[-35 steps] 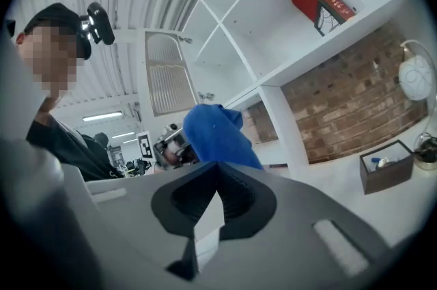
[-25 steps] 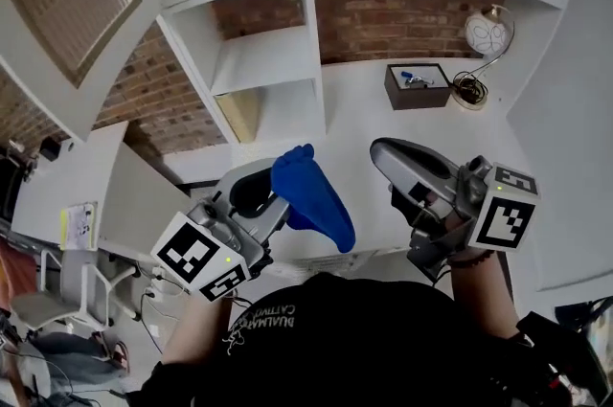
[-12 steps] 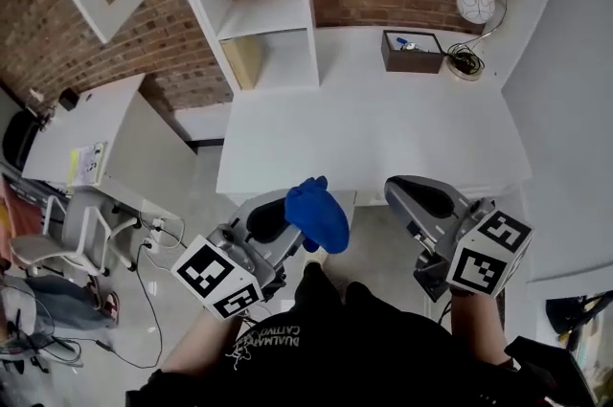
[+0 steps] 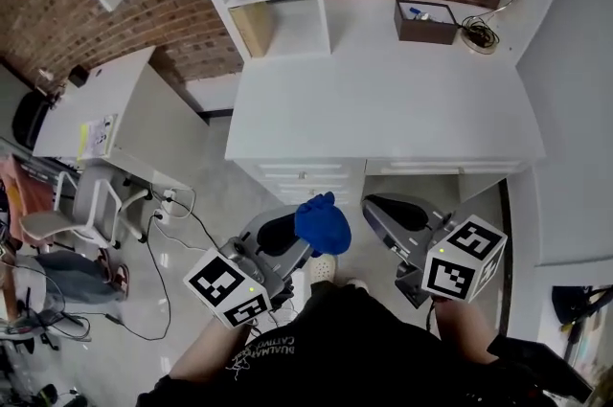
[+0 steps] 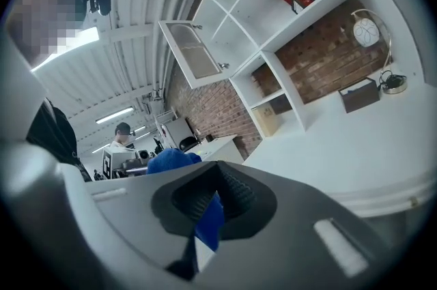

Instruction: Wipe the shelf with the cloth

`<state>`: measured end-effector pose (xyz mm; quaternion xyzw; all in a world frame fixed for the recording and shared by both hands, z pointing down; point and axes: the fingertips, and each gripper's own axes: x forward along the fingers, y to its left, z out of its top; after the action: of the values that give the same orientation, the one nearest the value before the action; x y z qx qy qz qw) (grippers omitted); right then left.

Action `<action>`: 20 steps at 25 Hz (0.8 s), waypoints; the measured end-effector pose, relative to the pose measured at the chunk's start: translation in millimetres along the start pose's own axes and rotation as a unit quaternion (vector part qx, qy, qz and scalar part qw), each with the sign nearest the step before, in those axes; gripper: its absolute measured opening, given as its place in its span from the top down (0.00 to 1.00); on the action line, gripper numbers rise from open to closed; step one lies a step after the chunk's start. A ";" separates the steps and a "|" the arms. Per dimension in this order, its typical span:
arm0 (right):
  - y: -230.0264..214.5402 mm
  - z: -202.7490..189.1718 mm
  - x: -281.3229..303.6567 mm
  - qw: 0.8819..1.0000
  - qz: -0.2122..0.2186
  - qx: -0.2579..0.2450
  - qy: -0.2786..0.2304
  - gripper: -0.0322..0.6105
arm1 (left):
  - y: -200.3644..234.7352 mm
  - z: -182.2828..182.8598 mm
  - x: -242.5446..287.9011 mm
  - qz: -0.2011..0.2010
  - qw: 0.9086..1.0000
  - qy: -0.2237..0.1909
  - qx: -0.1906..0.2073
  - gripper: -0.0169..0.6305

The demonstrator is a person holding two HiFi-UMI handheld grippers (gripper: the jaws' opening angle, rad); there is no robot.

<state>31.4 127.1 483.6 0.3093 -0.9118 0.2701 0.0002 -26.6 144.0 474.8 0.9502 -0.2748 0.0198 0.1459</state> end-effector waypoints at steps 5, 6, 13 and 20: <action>15.9 -9.8 13.0 1.000 -0.002 -0.007 0.007 0.94 | 0.3 3.9 -27.2 0.005 1.000 -0.013 0.001 0.87; 22.1 -11.1 16.5 1.000 -0.002 -0.007 0.006 0.94 | 0.2 2.8 -35.1 0.002 1.000 -0.013 0.001 0.87; 50.6 -24.1 43.6 1.000 -0.022 -0.004 0.005 0.94 | 8.0 -8.7 -74.0 -0.019 0.999 -0.011 -0.031 0.87; 103.0 -53.5 92.8 0.998 -0.039 0.034 -0.023 0.94 | 30.2 -22.8 -159.1 -0.043 0.998 0.015 -0.036 0.87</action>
<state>-110.7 169.4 494.1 0.3508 -0.8891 0.2932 -0.0210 -176.5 208.4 485.9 0.9547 -0.2322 0.0180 0.1850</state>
